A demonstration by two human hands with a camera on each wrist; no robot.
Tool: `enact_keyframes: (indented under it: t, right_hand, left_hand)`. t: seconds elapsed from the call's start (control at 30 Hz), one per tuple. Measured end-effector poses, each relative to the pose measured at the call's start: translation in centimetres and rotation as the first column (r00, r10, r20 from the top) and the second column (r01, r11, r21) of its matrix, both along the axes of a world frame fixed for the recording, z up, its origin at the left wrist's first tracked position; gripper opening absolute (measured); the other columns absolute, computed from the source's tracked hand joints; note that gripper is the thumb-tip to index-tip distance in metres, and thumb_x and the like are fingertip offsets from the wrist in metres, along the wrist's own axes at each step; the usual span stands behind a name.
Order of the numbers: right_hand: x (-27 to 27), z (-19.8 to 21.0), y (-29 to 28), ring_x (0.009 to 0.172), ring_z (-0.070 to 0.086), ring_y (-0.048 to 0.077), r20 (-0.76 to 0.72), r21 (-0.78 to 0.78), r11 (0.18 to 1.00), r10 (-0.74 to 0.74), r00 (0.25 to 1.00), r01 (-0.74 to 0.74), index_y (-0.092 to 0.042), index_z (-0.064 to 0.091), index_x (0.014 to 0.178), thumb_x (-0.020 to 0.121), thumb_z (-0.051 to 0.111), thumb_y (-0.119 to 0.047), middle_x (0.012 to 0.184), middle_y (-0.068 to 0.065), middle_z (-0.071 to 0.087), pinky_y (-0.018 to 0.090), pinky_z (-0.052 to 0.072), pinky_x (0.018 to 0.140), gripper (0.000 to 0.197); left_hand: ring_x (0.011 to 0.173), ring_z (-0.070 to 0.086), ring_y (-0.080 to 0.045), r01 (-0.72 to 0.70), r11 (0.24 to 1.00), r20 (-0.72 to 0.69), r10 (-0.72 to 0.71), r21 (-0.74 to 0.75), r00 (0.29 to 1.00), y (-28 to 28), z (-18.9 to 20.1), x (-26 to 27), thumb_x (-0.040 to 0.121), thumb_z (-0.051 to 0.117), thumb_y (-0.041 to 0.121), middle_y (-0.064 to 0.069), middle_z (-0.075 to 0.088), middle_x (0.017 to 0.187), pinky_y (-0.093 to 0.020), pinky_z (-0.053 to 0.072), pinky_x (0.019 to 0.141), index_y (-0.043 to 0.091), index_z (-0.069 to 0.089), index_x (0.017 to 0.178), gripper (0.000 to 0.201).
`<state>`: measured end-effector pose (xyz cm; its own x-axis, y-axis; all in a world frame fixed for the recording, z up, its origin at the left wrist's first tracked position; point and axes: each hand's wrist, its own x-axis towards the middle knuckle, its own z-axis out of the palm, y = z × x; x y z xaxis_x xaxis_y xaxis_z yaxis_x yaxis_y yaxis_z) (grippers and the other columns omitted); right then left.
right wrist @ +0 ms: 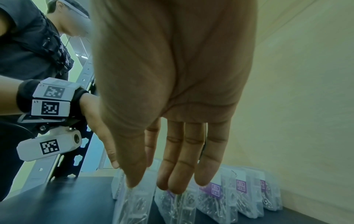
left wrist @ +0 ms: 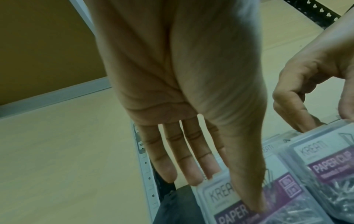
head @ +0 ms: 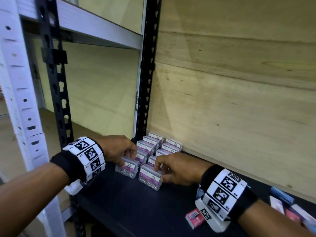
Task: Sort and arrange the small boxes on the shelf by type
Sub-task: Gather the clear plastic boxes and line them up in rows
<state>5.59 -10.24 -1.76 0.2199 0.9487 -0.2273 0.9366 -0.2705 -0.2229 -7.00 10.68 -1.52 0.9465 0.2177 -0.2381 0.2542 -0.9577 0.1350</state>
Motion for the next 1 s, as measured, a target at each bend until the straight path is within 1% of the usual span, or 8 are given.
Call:
enact_keyframes:
  t: [0.23, 0.37, 0.47, 0.53, 0.6, 0.7, 0.83, 1.0]
  right_hand:
    - [0.0, -0.1, -0.2, 0.095, 0.064, 0.012, 0.019, 0.001, 1.000, 0.004, 1.000, -0.004, -0.032, 0.054, 0.126, 0.094, 0.065, -0.031, 0.111, -0.007, 0.068, 0.032, 0.053, 0.087, 0.034]
    - [0.6, 0.4, -1.5, 0.097, 0.062, 0.011, 0.027, 0.015, 1.000, 0.003, 1.000, -0.004, -0.032, 0.056, 0.127, 0.094, 0.065, -0.033, 0.111, -0.009, 0.066, 0.031, 0.052, 0.086, 0.034]
    - [1.5, 1.4, -3.6, 0.096, 0.060, 0.010, 0.056, 0.033, 0.999, -0.035, 0.998, 0.033, -0.033, 0.057, 0.125, 0.093, 0.065, -0.036, 0.110, -0.012, 0.063, 0.029, 0.051, 0.085, 0.033]
    - [2.4, 2.1, -5.4, 0.097, 0.061, 0.012, 0.091, 0.029, 0.997, -0.070, 0.993, 0.067, -0.033, 0.058, 0.123, 0.092, 0.065, -0.038, 0.113, -0.009, 0.065, 0.032, 0.052, 0.087, 0.032]
    - [3.4, 2.6, -7.9, 0.096, 0.062, 0.013, 0.120, 0.035, 0.992, -0.122, 0.985, 0.119, -0.032, 0.059, 0.121, 0.092, 0.065, -0.038, 0.115, -0.006, 0.066, 0.031, 0.050, 0.085, 0.030]
    - [4.8, 3.6, -12.7, 0.091, 0.058, 0.012, 0.157, 0.033, 0.973, -0.232, 0.960, 0.230, -0.030, 0.061, 0.120, 0.090, 0.067, -0.038, 0.106, -0.009, 0.063, 0.026, 0.044, 0.077, 0.031]
    - [6.5, 5.1, -20.3, 0.094, 0.061, 0.013, 0.180, 0.004, 0.922, -0.383, 0.906, 0.388, -0.031, 0.061, 0.121, 0.090, 0.067, -0.040, 0.114, -0.006, 0.066, 0.030, 0.051, 0.086, 0.032]
    - [7.6, 6.3, -30.3, 0.089, 0.063, 0.011, 0.176, -0.036, 0.804, -0.579, 0.796, 0.593, -0.033, 0.062, 0.116, 0.090, 0.068, -0.037, 0.108, -0.012, 0.067, 0.031, 0.051, 0.087, 0.027]
  left_hand:
    - [0.095, 0.057, -0.007, 0.009, 1.000, 0.027, -0.009, 0.008, 1.000, 0.0, 0.4, -0.2, 0.080, 0.079, 0.023, 0.011, 0.062, 0.105, -0.023, 0.050, 0.080, 0.028, 0.062, 0.114, 0.038]
    - [0.090, 0.054, 0.001, 0.028, 0.999, 0.075, -0.030, 0.024, 0.997, -0.1, 1.4, 0.0, 0.078, 0.080, 0.029, 0.017, 0.058, 0.103, -0.015, 0.041, 0.070, 0.037, 0.060, 0.112, 0.039]
    - [0.092, 0.056, 0.000, 0.055, 0.998, 0.105, -0.057, 0.025, 0.993, -1.5, 2.4, 0.8, 0.079, 0.078, 0.032, 0.020, 0.057, 0.103, -0.017, 0.045, 0.073, 0.039, 0.060, 0.111, 0.037]
    - [0.092, 0.057, -0.001, 0.097, 0.995, 0.125, -0.100, 0.035, 0.987, -3.0, 3.0, 1.5, 0.080, 0.076, 0.037, 0.021, 0.057, 0.103, -0.025, 0.052, 0.079, 0.038, 0.061, 0.110, 0.033]
    - [0.091, 0.060, -0.003, 0.157, 0.986, 0.133, -0.162, 0.047, 0.978, -5.2, 3.4, 2.7, 0.082, 0.073, 0.040, 0.020, 0.058, 0.102, -0.031, 0.054, 0.083, 0.038, 0.063, 0.110, 0.030]
    - [0.090, 0.060, -0.005, 0.259, 0.961, 0.127, -0.270, 0.091, 0.955, -9.3, 3.6, 5.0, 0.084, 0.070, 0.041, 0.018, 0.061, 0.102, -0.028, 0.052, 0.083, 0.036, 0.063, 0.111, 0.028]
    - [0.090, 0.059, -0.007, 0.420, 0.903, 0.127, -0.429, 0.093, 0.894, -15.8, 3.6, 8.7, 0.084, 0.069, 0.044, 0.013, 0.063, 0.102, -0.025, 0.049, 0.081, 0.033, 0.062, 0.113, 0.031]
    - [0.090, 0.057, -0.005, 0.593, 0.803, 0.119, -0.595, 0.053, 0.795, -25.0, 3.1, 12.6, 0.086, 0.066, 0.050, 0.017, 0.060, 0.102, -0.026, 0.049, 0.080, 0.036, 0.061, 0.113, 0.031]
